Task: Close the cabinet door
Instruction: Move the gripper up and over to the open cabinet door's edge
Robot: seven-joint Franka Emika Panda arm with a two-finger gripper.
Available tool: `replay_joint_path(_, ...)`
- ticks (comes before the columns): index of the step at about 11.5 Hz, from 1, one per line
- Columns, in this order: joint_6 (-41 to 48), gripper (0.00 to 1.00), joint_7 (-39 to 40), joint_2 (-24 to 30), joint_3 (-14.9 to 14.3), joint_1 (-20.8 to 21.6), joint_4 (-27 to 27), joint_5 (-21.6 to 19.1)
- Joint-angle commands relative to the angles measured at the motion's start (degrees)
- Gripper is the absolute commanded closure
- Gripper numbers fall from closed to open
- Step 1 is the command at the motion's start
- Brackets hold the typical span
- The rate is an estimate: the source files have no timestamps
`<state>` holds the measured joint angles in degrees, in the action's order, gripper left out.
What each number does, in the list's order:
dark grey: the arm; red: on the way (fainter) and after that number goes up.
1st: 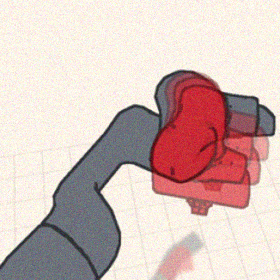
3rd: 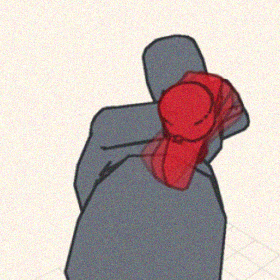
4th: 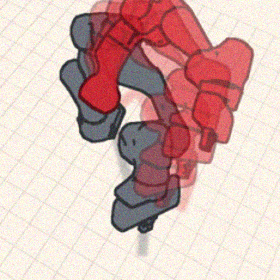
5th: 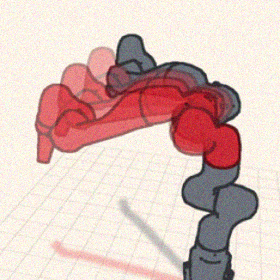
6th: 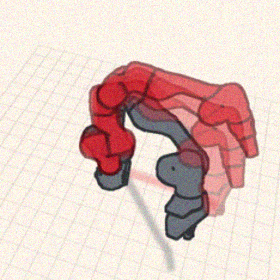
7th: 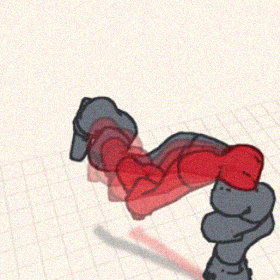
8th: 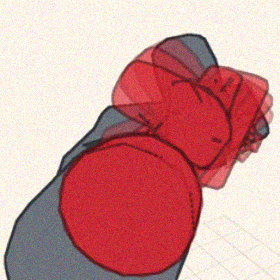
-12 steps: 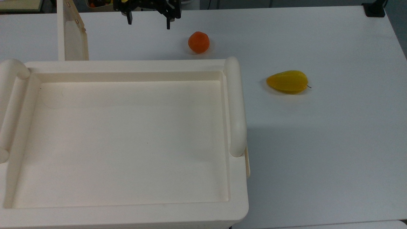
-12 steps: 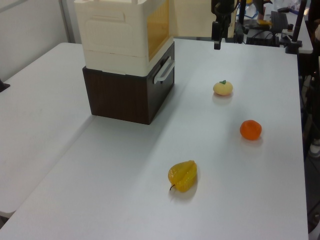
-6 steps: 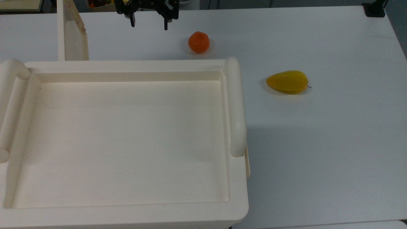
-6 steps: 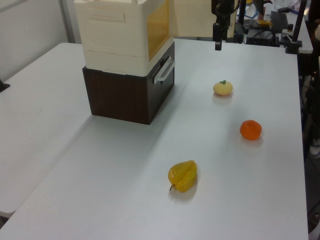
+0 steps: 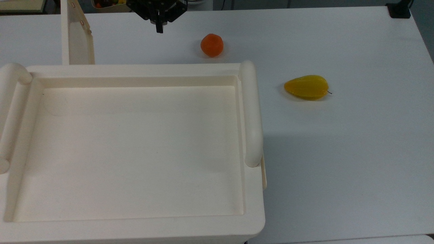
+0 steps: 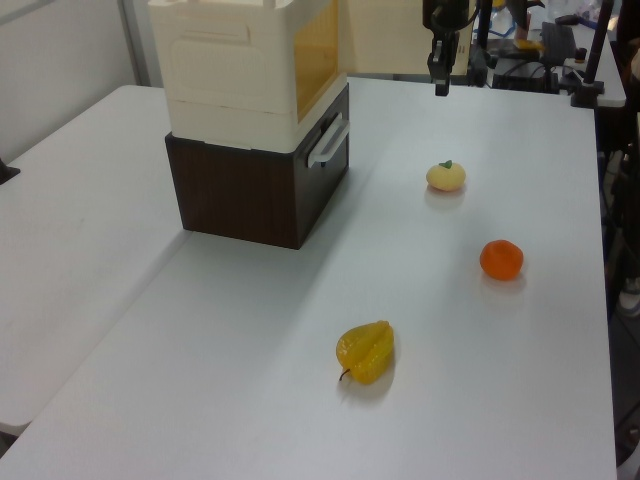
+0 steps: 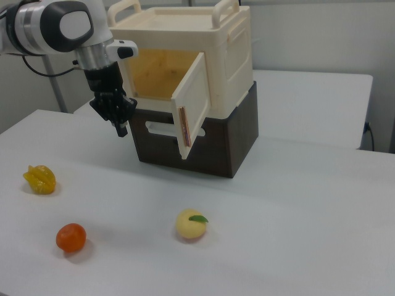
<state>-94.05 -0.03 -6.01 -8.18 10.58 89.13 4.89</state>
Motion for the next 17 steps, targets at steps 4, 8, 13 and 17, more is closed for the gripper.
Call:
replay_joint_path(4,0.7,1.0,0.6,1.5,-0.3,-2.3,-4.4,-0.8)
replay_joint_path(8,0.1,1.0,0.4,1.7,-1.2,-2.9,-12.4,-0.5)
replay_joint_path(13,-12.2,1.0,1.1,1.6,-2.2,-10.9,-14.2,-0.6)
replay_joint_path(17,-16.2,1.0,1.4,1.2,-2.3,-15.5,-12.2,-0.9)
